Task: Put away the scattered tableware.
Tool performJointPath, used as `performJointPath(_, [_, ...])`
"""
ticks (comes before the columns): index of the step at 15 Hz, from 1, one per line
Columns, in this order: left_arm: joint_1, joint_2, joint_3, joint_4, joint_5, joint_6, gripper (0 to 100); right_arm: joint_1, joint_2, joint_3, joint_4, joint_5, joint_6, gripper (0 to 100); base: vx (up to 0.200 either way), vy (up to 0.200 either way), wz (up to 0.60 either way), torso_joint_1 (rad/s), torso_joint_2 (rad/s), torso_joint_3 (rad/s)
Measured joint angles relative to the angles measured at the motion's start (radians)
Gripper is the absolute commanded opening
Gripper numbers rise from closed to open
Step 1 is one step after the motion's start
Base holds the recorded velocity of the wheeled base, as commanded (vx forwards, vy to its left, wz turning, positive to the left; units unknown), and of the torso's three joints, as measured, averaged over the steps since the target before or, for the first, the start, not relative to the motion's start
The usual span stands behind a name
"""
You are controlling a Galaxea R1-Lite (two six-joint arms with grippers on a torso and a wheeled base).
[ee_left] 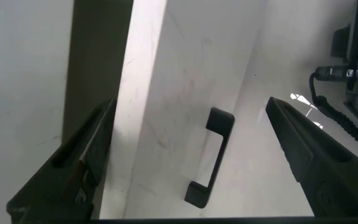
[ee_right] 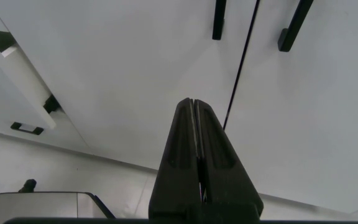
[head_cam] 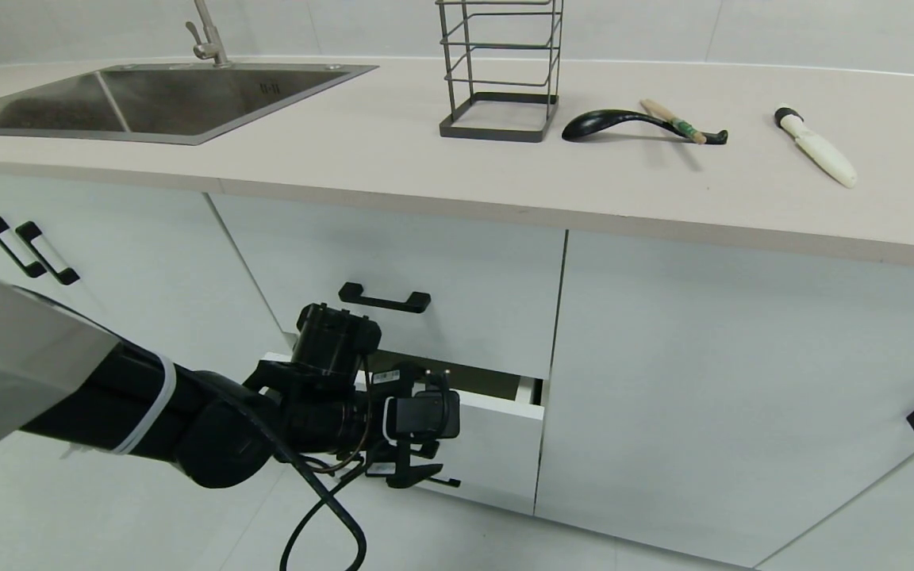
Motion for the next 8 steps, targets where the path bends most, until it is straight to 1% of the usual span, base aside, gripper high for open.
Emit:
performJointPath(3, [0.011, -0.003, 0.011, -0.008, 0.0, 0.0, 100, 0.0, 0.0, 0.0, 0.0, 0.001, 0.0, 0, 0.0, 0.0, 0.0, 0.0, 0.0, 0.0])
performJointPath(6, [0.017, -0.016, 0.056, -0.037, 0.0, -0.001, 100, 0.0, 0.0, 0.0, 0.0, 0.0, 0.0, 0, 0.0, 0.0, 0.0, 0.0, 0.0, 0.0])
performJointPath(8, [0.023, -0.03, 0.076, -0.035, 0.001, -0.001, 100, 0.0, 0.0, 0.0, 0.0, 0.0, 0.0, 0, 0.0, 0.0, 0.0, 0.0, 0.0, 0.0])
